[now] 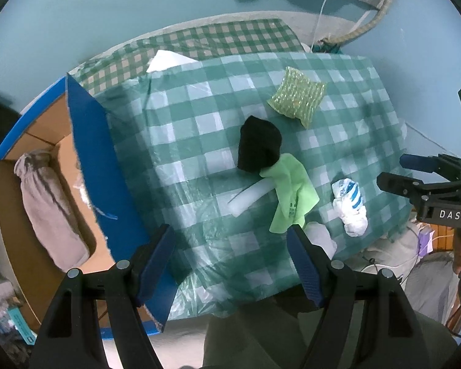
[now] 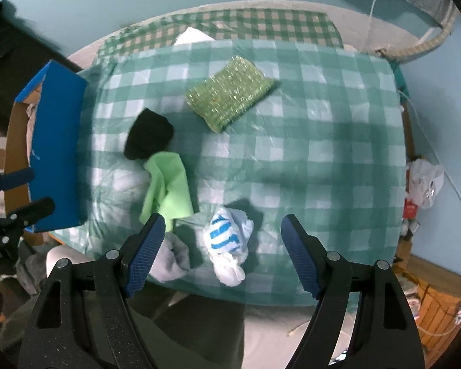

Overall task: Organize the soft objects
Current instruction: 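Withdraw both tools from the box back over the table, then grasp the blue-striped white sock with right gripper while left tool reaches the black sock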

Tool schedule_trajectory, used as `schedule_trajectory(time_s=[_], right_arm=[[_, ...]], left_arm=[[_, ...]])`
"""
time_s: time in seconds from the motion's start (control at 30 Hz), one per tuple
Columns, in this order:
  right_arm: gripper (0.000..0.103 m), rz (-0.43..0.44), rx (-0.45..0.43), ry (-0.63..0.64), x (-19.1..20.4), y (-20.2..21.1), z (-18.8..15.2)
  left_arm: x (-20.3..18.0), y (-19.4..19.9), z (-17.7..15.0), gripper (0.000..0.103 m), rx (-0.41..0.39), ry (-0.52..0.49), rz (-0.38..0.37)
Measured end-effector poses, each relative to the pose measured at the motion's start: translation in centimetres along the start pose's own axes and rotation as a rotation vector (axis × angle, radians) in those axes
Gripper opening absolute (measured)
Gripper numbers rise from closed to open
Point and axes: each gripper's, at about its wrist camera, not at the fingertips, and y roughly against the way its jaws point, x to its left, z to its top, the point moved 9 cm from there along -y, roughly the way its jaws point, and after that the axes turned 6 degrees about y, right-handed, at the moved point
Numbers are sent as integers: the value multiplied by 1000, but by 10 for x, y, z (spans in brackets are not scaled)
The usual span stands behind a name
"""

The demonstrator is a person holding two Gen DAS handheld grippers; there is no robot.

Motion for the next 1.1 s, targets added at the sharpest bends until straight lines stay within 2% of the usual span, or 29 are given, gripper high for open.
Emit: schedule_trajectory(time_s=[0.4,0.87,0.93,1.0,1.1], right_arm=[[78,18,46,-51,-12,-48,-26],[78,-16,88,8,-6,-84,-39],[70,-18,95,23,-5,-87,-39],[54,-20,112,22,-5,-92,-40],[49,-22,115,16,-6,-96,-41]], left_arm=[[-11,-34,-2,76,42,-83,24],[-14,-64,-2,77,101,-131,30],[-15,-66,1,78,101,-130,26],[-16,-67,3,78,102,-126,22],[-15,-71,9,78,104,-119,14]])
